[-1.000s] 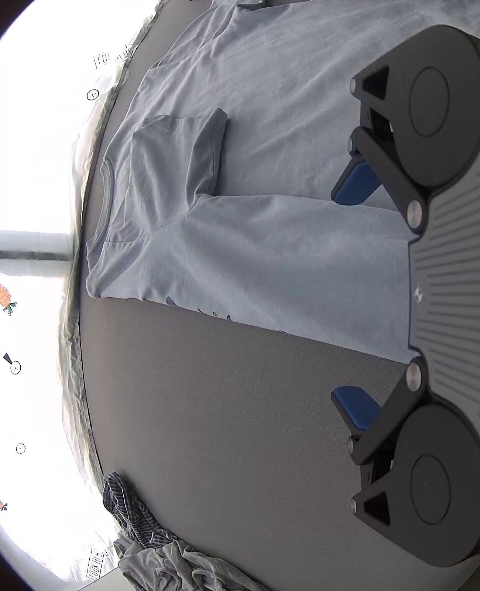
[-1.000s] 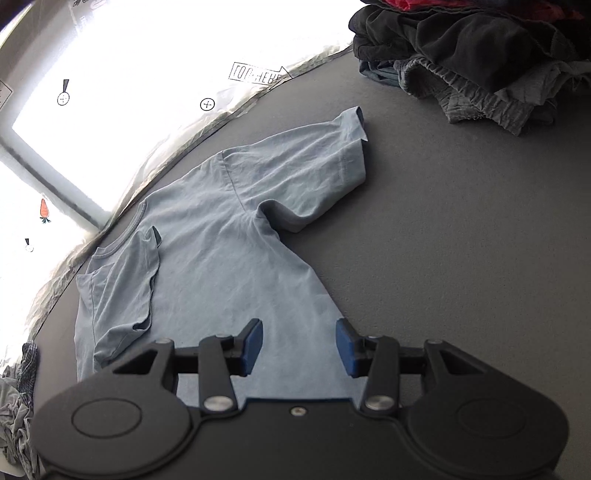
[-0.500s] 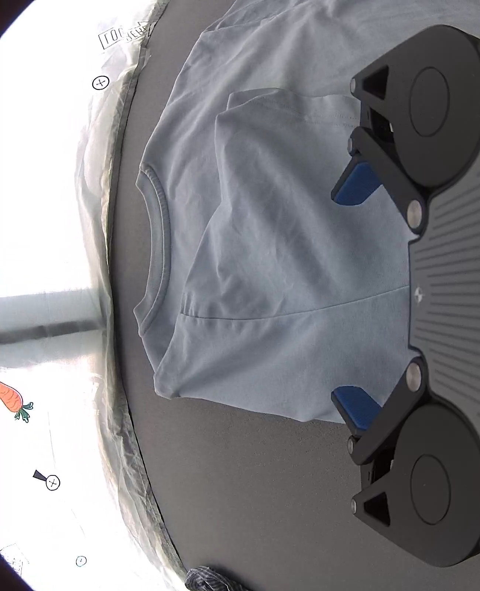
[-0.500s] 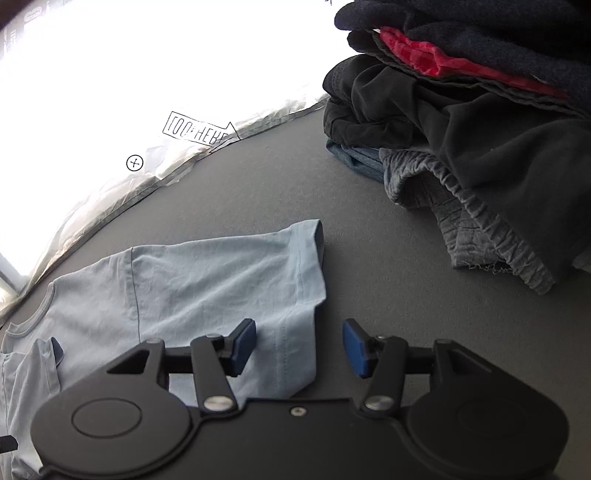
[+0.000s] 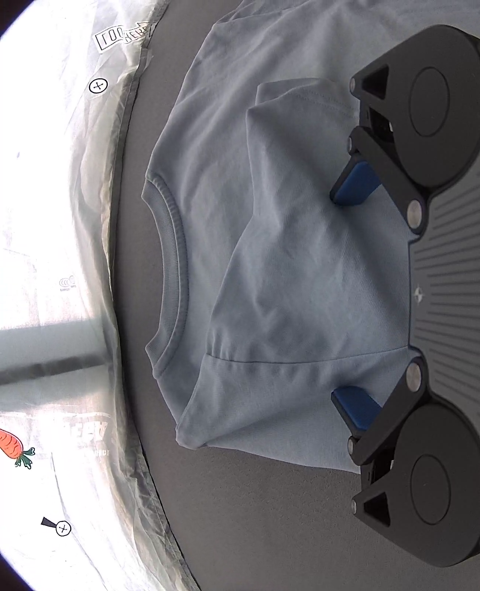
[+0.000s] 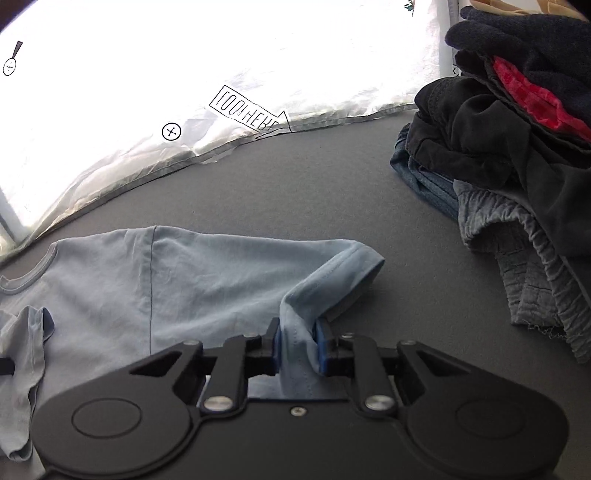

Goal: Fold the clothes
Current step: 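Reach the right tool to the unfolded sleeve and grasp its cuff, then fold the held sleeve over the shirt body and open the right tool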

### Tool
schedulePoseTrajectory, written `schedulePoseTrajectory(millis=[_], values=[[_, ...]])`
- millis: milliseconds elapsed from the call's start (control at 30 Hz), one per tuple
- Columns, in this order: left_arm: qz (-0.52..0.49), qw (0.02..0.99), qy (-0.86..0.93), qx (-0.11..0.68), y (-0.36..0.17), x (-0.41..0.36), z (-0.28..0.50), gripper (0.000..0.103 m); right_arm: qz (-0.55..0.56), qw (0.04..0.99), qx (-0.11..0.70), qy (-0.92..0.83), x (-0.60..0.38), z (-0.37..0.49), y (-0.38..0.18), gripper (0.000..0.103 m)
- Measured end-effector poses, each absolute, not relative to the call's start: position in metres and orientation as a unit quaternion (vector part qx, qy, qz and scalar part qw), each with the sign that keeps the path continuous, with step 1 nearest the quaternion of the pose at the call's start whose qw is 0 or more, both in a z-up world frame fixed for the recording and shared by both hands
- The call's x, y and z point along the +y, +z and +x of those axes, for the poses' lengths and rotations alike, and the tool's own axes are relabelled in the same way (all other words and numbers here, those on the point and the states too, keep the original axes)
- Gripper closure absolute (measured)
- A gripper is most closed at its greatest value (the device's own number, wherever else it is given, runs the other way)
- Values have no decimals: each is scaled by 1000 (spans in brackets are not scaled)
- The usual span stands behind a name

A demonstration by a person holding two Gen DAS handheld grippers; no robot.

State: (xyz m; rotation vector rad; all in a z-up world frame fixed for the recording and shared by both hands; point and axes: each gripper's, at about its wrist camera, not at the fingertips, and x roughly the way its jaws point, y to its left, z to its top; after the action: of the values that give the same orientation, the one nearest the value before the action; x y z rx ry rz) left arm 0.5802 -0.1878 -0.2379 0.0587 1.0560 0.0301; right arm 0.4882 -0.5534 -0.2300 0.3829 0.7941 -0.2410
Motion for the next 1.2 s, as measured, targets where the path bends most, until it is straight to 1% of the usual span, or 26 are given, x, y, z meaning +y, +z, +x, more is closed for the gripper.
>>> schedulePoseTrajectory(millis=[100, 167, 267, 300, 500, 533, 633, 767, 867, 967, 1133, 1200], values=[[22, 860, 13, 510, -238, -187, 582, 0, 294, 880, 360, -97, -568, 485, -231, 93], [18, 858, 12, 514, -238, -186, 583, 0, 384, 863, 318, -79, -576, 478, -230, 93], [17, 856, 10, 517, -238, -185, 585, 0, 468, 842, 267, -36, -576, 474, -222, 93], [16, 856, 10, 516, -238, -185, 584, 0, 492, 830, 262, -19, -570, 475, -223, 93], [17, 861, 3, 509, -239, -184, 582, 0, 618, 739, 249, 94, -524, 486, -234, 93], [17, 861, 3, 509, -239, -183, 582, 0, 630, 725, 257, 101, -515, 487, -239, 93], [18, 862, -1, 507, -240, -182, 582, 0, 661, 685, 289, 107, -487, 490, -261, 93], [21, 865, -9, 502, -239, -181, 581, 0, 761, 568, 297, 95, -466, 482, -307, 93], [27, 860, -4, 509, -236, -179, 578, 0, 757, 568, 311, 88, -460, 483, -307, 93], [40, 863, 15, 504, -229, -175, 571, 0, 756, 573, 300, 101, -456, 488, -295, 93], [25, 866, 31, 498, -223, -156, 556, 0, 803, 534, 199, 172, -453, 483, -288, 93], [20, 864, 35, 501, -226, -151, 554, 0, 810, 519, 176, 206, -450, 483, -285, 93]])
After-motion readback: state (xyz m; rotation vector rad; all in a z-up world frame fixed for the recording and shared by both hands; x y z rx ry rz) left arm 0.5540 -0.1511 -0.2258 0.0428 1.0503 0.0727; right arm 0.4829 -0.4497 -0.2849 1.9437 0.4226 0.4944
